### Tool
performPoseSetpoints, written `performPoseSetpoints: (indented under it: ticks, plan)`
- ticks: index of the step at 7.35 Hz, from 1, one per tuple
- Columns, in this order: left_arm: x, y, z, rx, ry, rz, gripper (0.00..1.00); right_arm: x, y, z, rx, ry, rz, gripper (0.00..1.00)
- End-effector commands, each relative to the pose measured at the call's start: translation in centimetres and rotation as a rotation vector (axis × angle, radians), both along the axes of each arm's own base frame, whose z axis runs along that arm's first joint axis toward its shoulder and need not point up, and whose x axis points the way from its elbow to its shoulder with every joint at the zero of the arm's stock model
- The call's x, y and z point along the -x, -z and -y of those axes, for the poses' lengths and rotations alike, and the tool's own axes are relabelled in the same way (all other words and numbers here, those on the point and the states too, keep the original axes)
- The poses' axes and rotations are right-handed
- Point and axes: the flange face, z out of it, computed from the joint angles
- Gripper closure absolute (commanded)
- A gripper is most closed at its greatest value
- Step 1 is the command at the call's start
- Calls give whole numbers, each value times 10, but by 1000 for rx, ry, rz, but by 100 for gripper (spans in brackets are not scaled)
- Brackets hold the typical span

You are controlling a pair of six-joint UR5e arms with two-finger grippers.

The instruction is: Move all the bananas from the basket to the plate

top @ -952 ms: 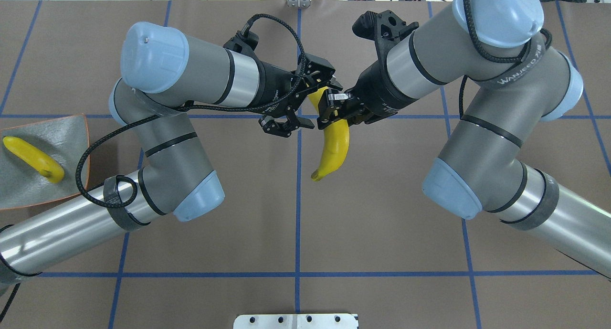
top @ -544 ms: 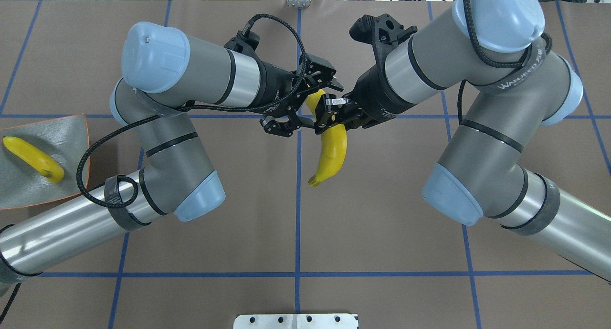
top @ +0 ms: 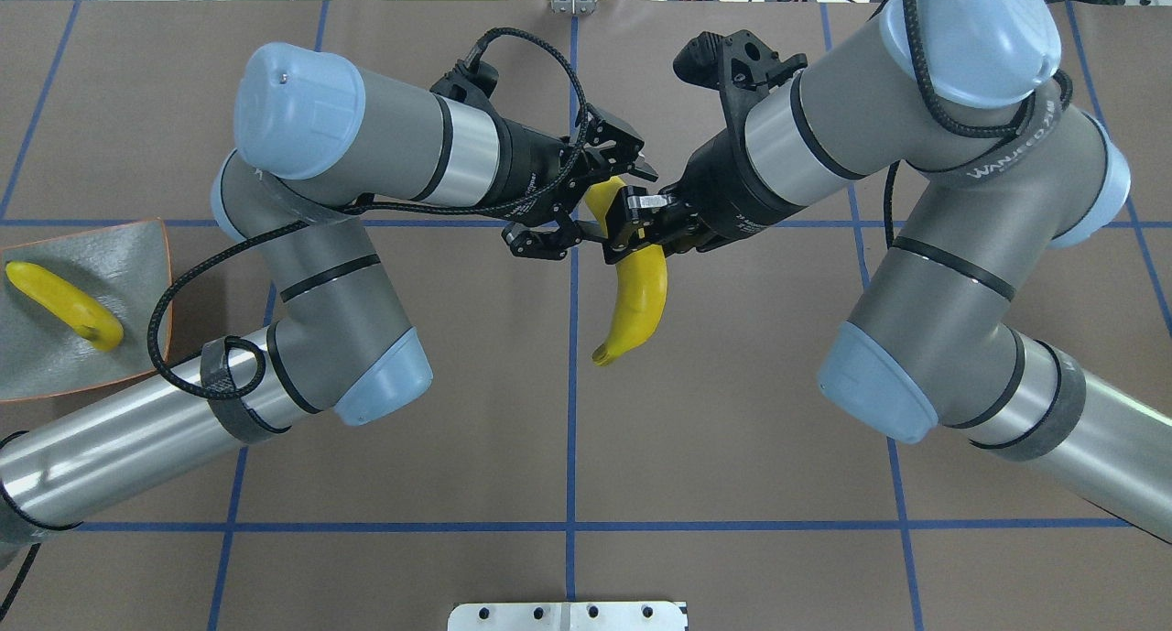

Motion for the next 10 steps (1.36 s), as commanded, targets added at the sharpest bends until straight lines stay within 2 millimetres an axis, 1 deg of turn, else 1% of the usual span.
performPoseSetpoints:
  ticks: [1, 2, 4, 5, 6, 7, 8, 9, 10]
  plan:
    - [1, 0, -2, 13, -3, -5, 100, 0, 1, 0, -2, 1, 1, 73]
    - [1, -1, -2, 15, -3, -2, 100, -1, 2, 0, -1, 0, 3, 1]
    - [0, -4, -1, 16, -3, 2, 100, -11, 3, 0, -7, -6, 12, 0]
    - [1, -5, -1, 16, -3, 5, 100, -23, -2, -4, -4, -5, 15, 0]
    - [10, -11, -2, 13, -5, 8, 100, -39, -15, -6, 9, -9, 10, 0]
    - [35, -47, -17, 17, 2, 28, 100, -57, -33, -3, 35, -17, -3, 0]
    - [80, -83, -17, 26, 43, 52, 100, -75, -46, 5, 54, -50, -17, 0]
    - [125, -128, -9, 2, 57, 122, 100, -90, -74, 13, 93, -81, -52, 0]
    - [165, -180, -8, 23, 98, 192, 100, -94, -89, 17, 112, -108, -78, 0]
